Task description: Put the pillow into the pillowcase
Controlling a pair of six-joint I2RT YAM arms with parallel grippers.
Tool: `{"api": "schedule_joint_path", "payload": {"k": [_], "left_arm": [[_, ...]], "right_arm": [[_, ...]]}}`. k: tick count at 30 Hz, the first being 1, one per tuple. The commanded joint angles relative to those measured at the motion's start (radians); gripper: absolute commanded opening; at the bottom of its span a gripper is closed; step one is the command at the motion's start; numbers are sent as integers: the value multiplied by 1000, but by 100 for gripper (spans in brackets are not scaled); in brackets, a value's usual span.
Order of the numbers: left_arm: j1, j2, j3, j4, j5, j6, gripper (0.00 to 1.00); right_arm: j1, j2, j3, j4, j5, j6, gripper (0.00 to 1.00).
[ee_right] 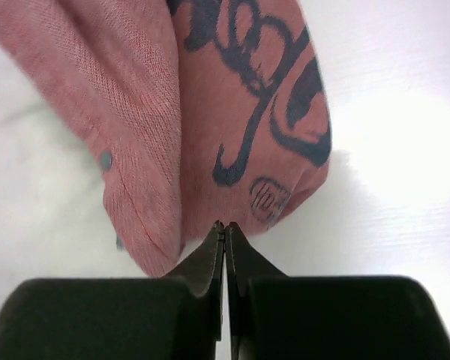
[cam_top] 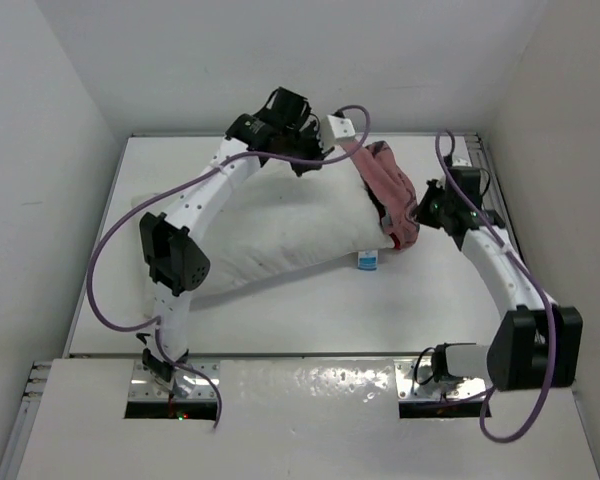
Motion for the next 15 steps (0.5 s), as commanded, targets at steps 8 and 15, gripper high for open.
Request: {"api": "schedule_joint_path", "payload": {"k": [8,15], "left_arm": [[-262,-113,-307,36,-256,107,74],[-270,-101,-514,245,-469,166,100]], "right_arm": [[-61,-240,-301,257,-202,142,42],[20,-179,-342,377,-226,177,49]]}}
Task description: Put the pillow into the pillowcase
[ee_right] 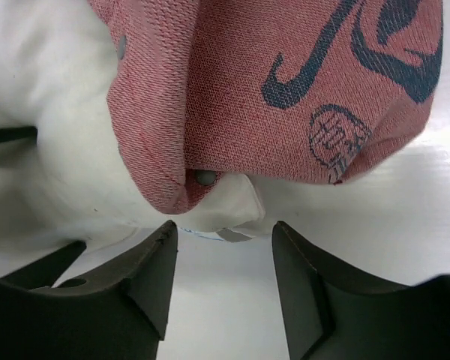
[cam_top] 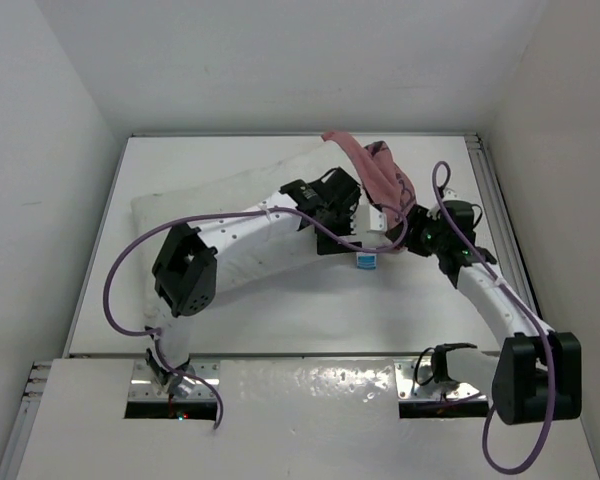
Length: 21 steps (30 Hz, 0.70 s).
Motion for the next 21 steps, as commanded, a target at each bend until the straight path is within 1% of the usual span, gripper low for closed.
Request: {"api": "schedule_joint_path", "payload": {"k": [1,2,5,6,7,8,10,11,13,14,18,19,20,21], "left_arm": [[28,-3,-66,144,-167,47,100],[24,-2,-95,151,-170,47,100],[15,0,-149,199,-195,56,98],[15,3,-180,232,-204,51,89],[15,3,-189,249,-211,45,82],[15,5,-194,259,-219,41,70],[13,6,-189,260,-210,31,59],[16,6,-183,259,-199,28,44],[16,3,-174,253,-184,21,23],[19,2,-172,254,-184,18,0],[30,-9,-171,274,-192,-13,0],[36,-14,-163,276,-192,-22,0],[39,-17,-157,274,-190,-28,0],[41,-21,-143,256,-190,-41,0]], "right_arm": [[21,48,58,132,-34,20,54],[27,87,71,138,-33,14,57],[38,160,91,164,-30,20,62],[38,181,89,202,-30,41,62],[36,201,97,214,-31,49,62],[35,245,108,233,-39,60,62],[39,292,153,242,-51,66,61],[41,310,166,254,-62,72,61],[54,350,197,273,-59,81,60],[57,356,200,305,-56,84,59],[87,340,186,340,-38,57,53],[94,317,171,357,-27,57,48],[97,304,155,413,-10,69,46],[117,298,120,447,55,84,45]]}}
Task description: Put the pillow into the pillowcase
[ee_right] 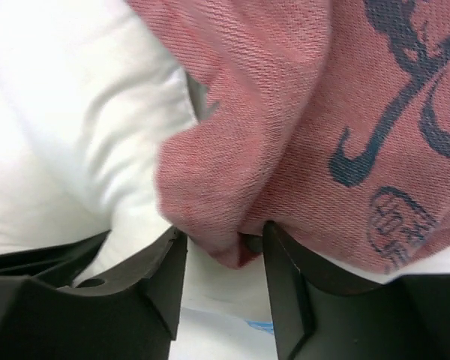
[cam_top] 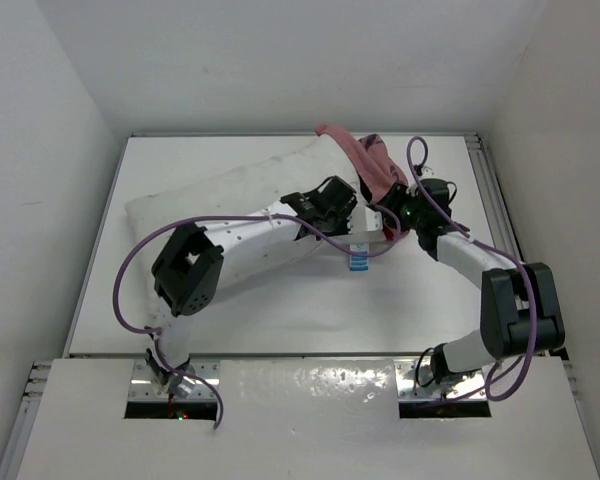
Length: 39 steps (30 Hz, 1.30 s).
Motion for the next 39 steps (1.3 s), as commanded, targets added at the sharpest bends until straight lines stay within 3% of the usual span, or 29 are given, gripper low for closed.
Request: {"api": "schedule_joint_path", "payload": {"k": [1,4,6,7,8,11,16,20,25,33,39], "left_arm": [[33,-23,43,-31,-7,-52,0],[41,-32,97,-74,19,-80,0],[44,-43,97,-77,23,-87,0],[46,-48,92,-77,18,-88,0],[46,-51,88,-75,17,-86,0],[49,-66,77,-69,-6,-100,0],[98,-81,136,-37,-92,-181,0],[132,-54,238,-19,-111,-261,0],[133,-32,266,24,-126,-288,0],[122,-17,210,81,-152,-253,0],[109,-14,169,104,-143,-253,0]], "right_arm": [[35,-54,-39,186,101,32,44],[57,30,10,200,130,63,51],[58,66,56,108,182,118,48],[55,77,50,106,238,143,44],[48,86,36,138,250,186,30],[19,91,9,139,253,220,0],[-18,-6,27,4,285,47,0],[40,-29,169,-244,225,-304,0],[144,-69,222,-464,245,-521,0],[235,-198,292,-613,132,-583,0],[242,-278,323,-474,-45,-434,0]]}}
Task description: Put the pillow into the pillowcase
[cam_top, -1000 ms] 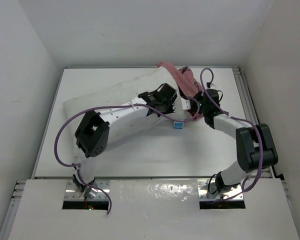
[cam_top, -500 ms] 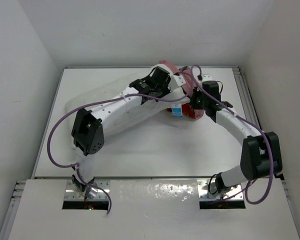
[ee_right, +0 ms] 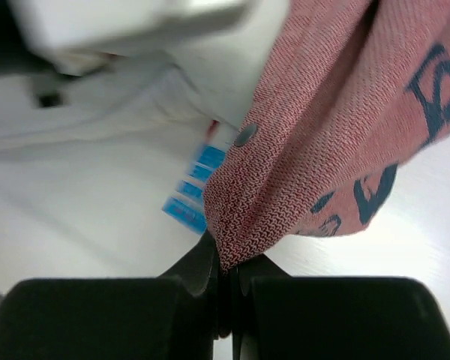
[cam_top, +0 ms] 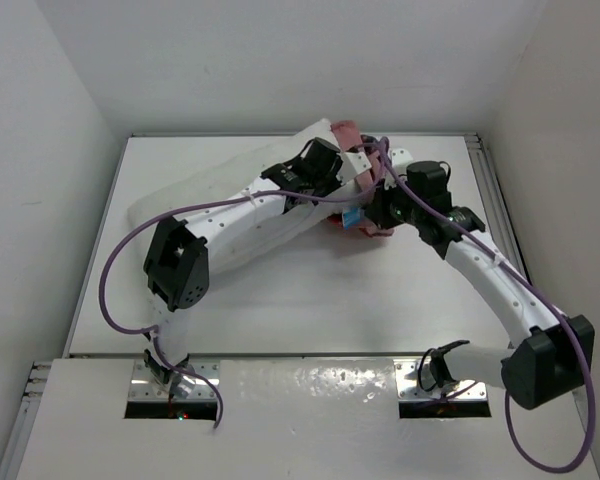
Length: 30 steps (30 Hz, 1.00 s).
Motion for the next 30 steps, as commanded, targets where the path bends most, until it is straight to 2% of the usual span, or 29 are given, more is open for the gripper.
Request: {"api": "schedule_joint_path", "payload": {"k": [1,4,5,6,8,9,10,11,12,14,16,22,24,26,29,30], "left_arm": [[-9,-6,-5,92,-45,6,0],[-14,-8,7,60,34,-9,0],[-15,-11,10,51,62,-12,0],[-15,-12,13,28,112,-12,0],[-15,-20,16,1,174,-21,7],[-17,-23,20,-29,191,-24,23],[-17,-28,30,-46,191,-28,33],[-15,-32,41,-64,233,-29,57],[-15,-40,56,-106,243,-37,64],[2,-48,113,-147,274,-41,76],[17,-58,179,-210,298,-38,81],[54,-54,354,-324,349,-29,81],[71,-43,385,-286,343,-70,74],[101,-31,379,-214,286,-115,73],[153,3,359,-108,200,-228,79],[167,15,360,-86,200,-247,80]], "right_arm": [[25,-43,39,118,-180,79,0],[22,-24,-27,216,-180,180,0],[20,3,-40,230,-153,202,16],[19,22,-47,242,-143,240,26],[13,60,-38,227,-146,259,40],[11,91,-29,195,-148,264,61],[10,101,-11,175,-146,262,69],[7,105,-4,159,-142,258,74],[-1,97,-4,138,-134,256,86],[-24,73,-33,144,-110,279,97],[-67,30,-69,156,-71,335,99],[-176,-29,-156,208,-7,543,93],[-184,-30,-184,251,10,589,92],[-185,-4,-182,294,28,619,95],[-179,100,-107,296,32,601,96],[-174,130,-37,287,36,589,96]]}}
